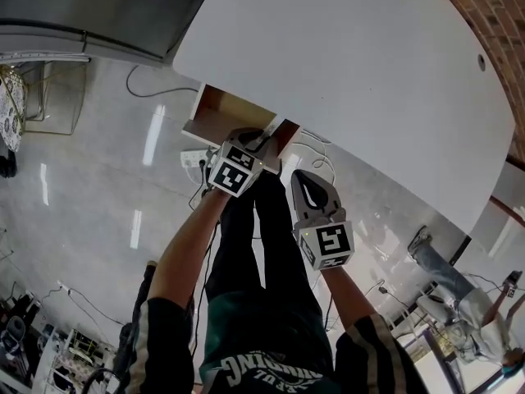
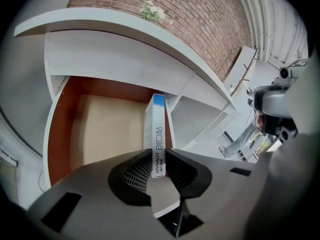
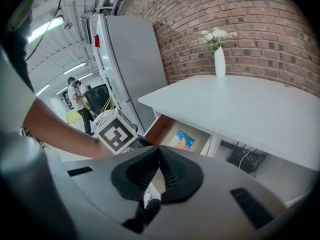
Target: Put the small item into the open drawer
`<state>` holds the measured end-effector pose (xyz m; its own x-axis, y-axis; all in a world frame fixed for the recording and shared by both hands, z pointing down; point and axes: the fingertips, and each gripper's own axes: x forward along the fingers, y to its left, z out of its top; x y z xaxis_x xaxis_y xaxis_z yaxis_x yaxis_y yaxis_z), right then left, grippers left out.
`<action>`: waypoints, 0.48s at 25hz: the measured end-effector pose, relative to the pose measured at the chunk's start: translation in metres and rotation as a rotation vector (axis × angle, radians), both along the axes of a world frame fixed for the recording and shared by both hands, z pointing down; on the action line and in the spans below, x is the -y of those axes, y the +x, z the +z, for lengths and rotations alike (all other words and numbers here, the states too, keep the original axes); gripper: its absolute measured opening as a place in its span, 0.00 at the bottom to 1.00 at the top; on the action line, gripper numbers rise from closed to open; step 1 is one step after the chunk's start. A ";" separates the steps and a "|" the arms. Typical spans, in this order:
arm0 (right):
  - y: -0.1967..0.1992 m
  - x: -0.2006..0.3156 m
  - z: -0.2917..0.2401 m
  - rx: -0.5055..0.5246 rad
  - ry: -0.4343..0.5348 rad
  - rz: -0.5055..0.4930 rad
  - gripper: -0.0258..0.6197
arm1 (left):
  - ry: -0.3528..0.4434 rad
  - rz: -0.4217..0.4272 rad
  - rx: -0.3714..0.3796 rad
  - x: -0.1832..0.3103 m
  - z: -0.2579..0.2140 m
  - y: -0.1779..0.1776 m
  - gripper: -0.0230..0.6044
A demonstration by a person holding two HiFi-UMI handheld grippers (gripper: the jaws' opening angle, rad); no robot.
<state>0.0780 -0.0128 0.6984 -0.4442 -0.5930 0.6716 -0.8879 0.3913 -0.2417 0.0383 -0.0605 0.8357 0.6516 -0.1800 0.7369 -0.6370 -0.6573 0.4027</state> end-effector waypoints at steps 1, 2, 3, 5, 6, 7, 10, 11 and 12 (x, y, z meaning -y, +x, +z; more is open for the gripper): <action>0.000 -0.001 0.001 0.000 -0.001 -0.002 0.08 | -0.003 -0.008 -0.001 0.003 0.002 0.002 0.19; 0.001 -0.002 0.002 -0.001 0.000 -0.005 0.08 | -0.008 -0.018 -0.004 0.006 0.003 0.005 0.18; 0.001 -0.004 0.004 -0.004 -0.001 -0.008 0.08 | -0.012 -0.028 -0.009 0.009 0.005 0.007 0.18; 0.001 -0.005 0.005 -0.002 -0.005 0.001 0.08 | -0.017 -0.042 -0.018 0.014 0.007 0.013 0.19; 0.001 -0.005 0.004 0.000 -0.003 0.007 0.08 | -0.018 -0.048 -0.022 0.017 0.009 0.015 0.19; 0.001 -0.005 0.004 0.002 -0.001 0.011 0.08 | -0.018 -0.052 -0.026 0.020 0.012 0.018 0.18; 0.001 -0.006 0.002 0.011 0.001 0.028 0.08 | 0.003 -0.056 -0.033 0.032 0.015 0.028 0.18; 0.001 -0.006 0.002 0.011 0.000 0.030 0.08 | 0.009 -0.052 -0.035 0.034 0.016 0.032 0.18; 0.002 -0.007 0.002 0.009 -0.001 0.030 0.08 | 0.011 -0.051 -0.036 0.037 0.018 0.035 0.19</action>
